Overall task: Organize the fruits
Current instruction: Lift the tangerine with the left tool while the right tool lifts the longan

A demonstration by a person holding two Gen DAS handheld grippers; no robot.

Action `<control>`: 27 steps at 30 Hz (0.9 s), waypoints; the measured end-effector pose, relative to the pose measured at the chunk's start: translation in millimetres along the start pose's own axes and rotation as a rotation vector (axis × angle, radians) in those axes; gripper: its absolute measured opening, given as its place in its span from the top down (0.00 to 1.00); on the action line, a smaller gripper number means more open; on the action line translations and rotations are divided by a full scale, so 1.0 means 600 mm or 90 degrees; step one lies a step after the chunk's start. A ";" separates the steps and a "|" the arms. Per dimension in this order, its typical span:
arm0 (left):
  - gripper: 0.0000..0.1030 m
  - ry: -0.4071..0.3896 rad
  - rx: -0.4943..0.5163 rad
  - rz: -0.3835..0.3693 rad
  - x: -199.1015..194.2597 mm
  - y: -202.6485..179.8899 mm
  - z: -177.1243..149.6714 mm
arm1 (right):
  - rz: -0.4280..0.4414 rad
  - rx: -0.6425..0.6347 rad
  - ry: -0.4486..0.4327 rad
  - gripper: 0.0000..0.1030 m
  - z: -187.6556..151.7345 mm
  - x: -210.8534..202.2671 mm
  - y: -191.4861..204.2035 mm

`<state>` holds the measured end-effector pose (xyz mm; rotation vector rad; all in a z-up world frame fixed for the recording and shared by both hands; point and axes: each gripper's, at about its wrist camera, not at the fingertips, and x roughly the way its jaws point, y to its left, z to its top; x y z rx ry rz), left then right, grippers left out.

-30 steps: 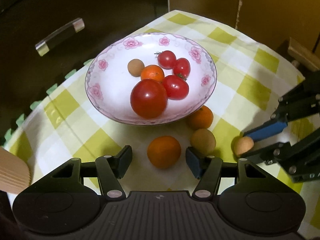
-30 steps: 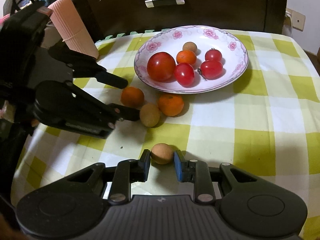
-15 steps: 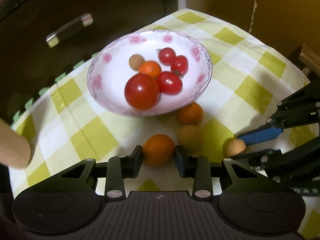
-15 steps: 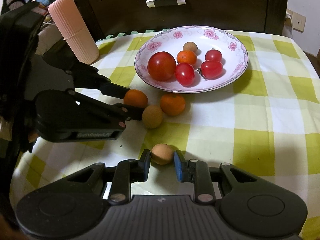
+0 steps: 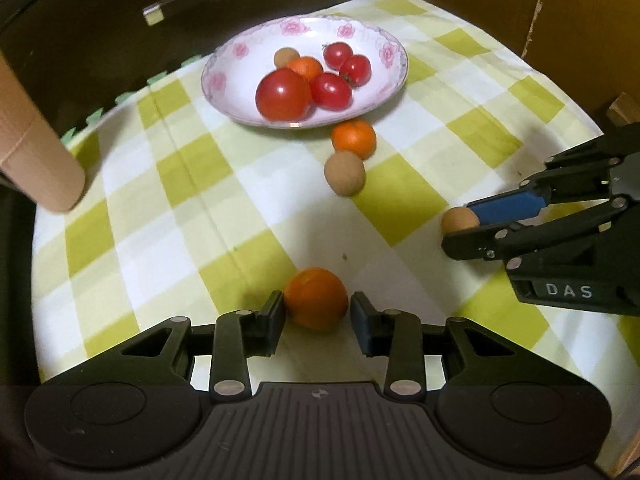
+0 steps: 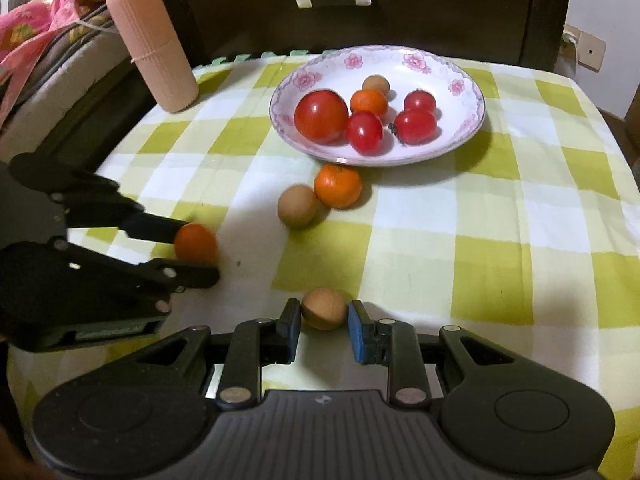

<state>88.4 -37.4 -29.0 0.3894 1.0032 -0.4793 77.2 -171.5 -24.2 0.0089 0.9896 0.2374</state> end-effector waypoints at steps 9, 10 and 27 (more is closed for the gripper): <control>0.40 -0.012 -0.029 -0.005 -0.010 -0.018 -0.011 | -0.010 0.014 0.001 0.75 -0.021 -0.015 0.003; 0.39 -0.015 -0.029 -0.006 -0.011 -0.020 -0.011 | -0.010 0.016 0.003 0.75 -0.021 -0.015 0.002; 0.35 -0.053 -0.042 -0.019 -0.021 -0.029 0.003 | -0.018 0.056 0.000 0.68 -0.029 -0.040 -0.017</control>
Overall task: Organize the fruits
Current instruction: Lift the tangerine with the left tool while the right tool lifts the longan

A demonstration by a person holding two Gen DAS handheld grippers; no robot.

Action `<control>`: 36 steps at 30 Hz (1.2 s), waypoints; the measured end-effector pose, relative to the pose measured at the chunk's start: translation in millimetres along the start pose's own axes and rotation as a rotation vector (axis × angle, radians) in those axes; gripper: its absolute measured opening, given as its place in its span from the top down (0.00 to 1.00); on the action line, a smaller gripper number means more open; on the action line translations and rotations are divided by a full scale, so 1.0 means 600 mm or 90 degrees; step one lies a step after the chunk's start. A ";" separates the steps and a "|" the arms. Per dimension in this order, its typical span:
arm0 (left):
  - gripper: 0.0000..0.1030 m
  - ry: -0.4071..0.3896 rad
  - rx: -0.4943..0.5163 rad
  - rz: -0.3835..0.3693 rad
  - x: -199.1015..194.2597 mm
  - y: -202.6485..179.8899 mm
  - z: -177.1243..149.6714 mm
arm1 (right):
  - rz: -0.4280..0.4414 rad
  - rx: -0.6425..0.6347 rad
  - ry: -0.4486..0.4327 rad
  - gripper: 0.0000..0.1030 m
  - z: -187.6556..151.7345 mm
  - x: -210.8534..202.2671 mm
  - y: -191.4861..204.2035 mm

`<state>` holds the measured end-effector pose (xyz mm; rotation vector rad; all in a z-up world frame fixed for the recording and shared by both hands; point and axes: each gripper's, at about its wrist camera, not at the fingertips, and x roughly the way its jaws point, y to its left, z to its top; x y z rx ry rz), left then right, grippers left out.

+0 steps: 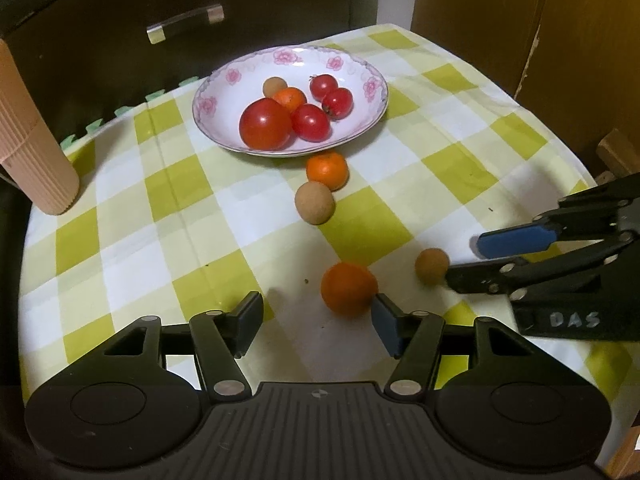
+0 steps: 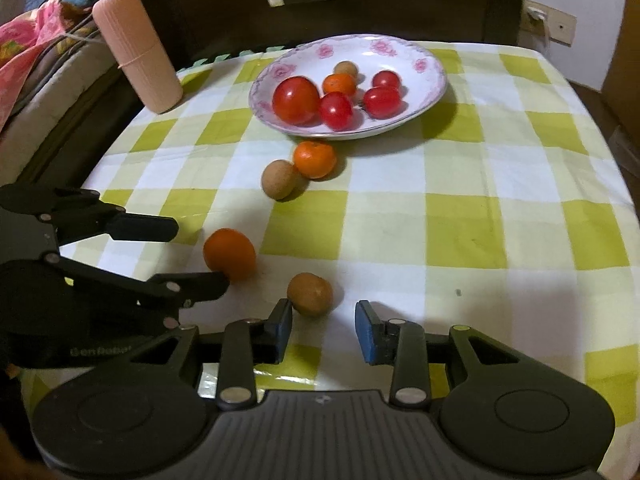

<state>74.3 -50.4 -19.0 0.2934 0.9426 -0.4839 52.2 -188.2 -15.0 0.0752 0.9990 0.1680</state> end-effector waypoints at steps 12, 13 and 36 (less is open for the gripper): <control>0.40 -0.007 -0.036 0.024 0.008 -0.027 -0.007 | -0.005 0.037 -0.024 0.68 -0.009 -0.039 -0.013; 0.40 -0.010 -0.037 0.028 0.006 -0.025 -0.008 | -0.005 0.034 -0.023 0.68 -0.011 -0.039 -0.012; 0.60 -0.010 -0.068 -0.006 0.020 -0.016 -0.001 | -0.009 0.067 -0.003 0.68 -0.004 -0.019 -0.033</control>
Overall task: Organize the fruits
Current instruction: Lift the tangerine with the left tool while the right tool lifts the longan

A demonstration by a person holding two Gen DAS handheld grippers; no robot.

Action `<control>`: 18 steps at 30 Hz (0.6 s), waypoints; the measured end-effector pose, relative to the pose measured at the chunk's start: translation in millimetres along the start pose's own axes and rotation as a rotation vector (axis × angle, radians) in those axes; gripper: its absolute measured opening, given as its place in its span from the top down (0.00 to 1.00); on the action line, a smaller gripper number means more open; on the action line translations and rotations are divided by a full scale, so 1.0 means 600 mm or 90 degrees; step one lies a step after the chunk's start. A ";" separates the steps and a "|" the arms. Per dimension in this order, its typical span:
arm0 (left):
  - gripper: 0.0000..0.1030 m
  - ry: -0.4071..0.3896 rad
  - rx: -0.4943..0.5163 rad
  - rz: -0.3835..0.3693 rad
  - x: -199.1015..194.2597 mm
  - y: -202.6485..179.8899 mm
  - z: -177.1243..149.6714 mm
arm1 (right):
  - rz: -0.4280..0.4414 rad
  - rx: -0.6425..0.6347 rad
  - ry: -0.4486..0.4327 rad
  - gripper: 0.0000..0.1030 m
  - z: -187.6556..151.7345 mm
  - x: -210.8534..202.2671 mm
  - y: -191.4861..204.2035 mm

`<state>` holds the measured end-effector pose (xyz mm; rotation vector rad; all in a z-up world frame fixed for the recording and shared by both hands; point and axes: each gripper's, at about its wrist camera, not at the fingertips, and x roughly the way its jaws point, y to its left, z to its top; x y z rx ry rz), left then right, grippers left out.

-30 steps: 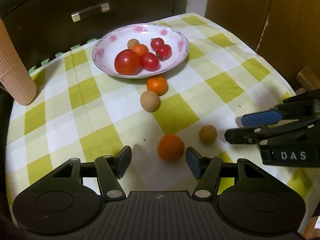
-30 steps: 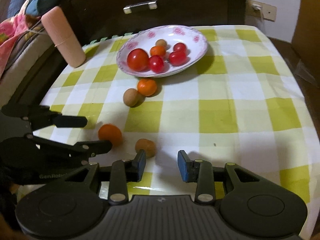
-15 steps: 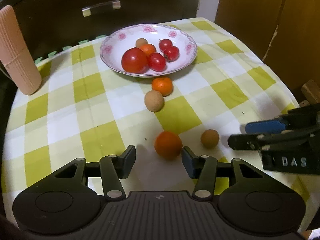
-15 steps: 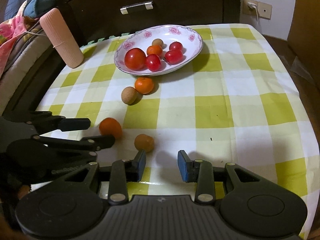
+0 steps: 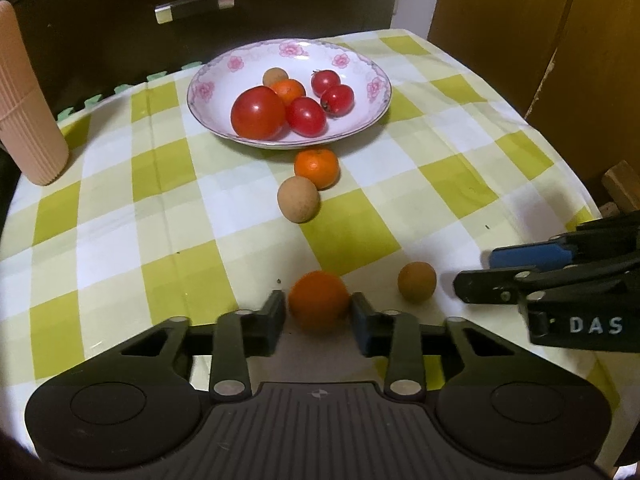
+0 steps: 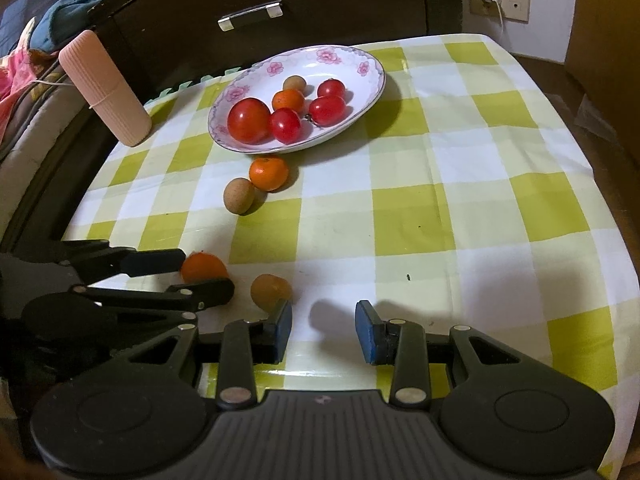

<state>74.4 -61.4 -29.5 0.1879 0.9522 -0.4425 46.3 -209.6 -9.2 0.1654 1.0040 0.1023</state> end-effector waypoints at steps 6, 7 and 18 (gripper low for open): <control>0.60 -0.010 -0.019 0.017 -0.018 0.019 0.005 | 0.015 -0.015 -0.003 0.68 0.002 0.001 0.013; 0.60 -0.012 -0.024 0.018 -0.020 0.023 0.006 | 0.017 -0.017 -0.004 0.68 0.002 0.001 0.015; 0.60 0.000 -0.033 0.022 -0.022 0.033 0.005 | 0.027 -0.052 0.008 0.68 0.007 0.032 0.040</control>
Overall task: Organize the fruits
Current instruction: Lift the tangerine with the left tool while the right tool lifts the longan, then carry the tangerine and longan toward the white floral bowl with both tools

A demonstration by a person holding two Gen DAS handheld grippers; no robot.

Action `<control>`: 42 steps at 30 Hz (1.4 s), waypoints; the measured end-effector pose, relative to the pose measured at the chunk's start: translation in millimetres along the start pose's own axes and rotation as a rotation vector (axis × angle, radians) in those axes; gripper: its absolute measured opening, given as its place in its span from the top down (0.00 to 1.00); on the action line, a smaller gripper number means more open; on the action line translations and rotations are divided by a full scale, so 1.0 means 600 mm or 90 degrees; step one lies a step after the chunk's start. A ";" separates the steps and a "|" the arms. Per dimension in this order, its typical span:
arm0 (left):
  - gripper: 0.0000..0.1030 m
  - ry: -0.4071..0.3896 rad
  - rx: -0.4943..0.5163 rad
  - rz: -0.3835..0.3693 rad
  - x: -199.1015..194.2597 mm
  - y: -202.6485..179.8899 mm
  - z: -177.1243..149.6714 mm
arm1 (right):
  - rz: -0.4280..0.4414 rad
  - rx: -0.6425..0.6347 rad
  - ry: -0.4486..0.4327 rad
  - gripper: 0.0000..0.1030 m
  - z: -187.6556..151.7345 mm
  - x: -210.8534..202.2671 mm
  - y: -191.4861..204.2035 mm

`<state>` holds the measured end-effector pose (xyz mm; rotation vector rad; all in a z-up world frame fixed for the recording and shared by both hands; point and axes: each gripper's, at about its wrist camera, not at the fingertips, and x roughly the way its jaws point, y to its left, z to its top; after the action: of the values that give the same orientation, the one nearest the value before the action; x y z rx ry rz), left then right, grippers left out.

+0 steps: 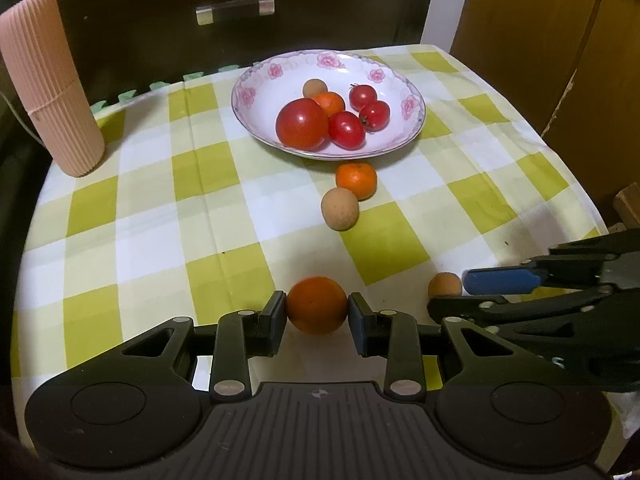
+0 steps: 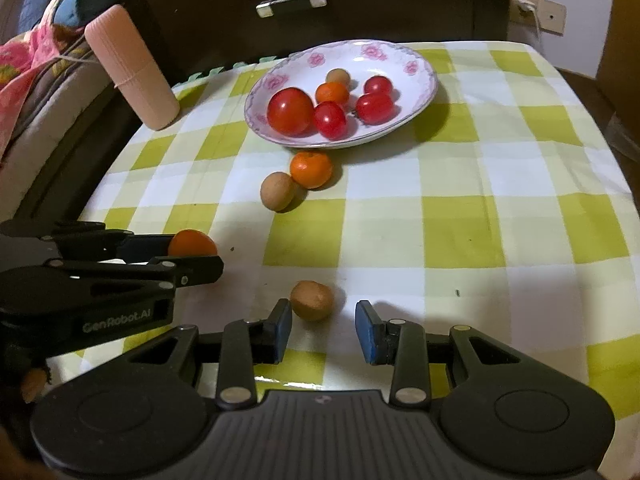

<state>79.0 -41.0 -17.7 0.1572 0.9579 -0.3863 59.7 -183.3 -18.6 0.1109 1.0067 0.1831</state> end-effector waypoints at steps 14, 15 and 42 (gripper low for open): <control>0.55 0.024 0.013 0.004 0.021 0.000 -0.009 | -0.027 -0.063 0.003 0.76 0.001 0.012 0.024; 0.55 0.022 0.016 0.008 0.021 -0.001 -0.009 | -0.025 -0.059 0.003 0.76 0.001 0.013 0.023; 0.62 -0.043 -0.017 0.005 -0.033 -0.018 0.037 | -0.028 -0.018 -0.053 0.76 0.032 -0.046 0.010</control>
<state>81.7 -52.7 11.8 0.1227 0.8957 -0.3691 61.2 -183.5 15.5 0.0700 0.9221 0.1516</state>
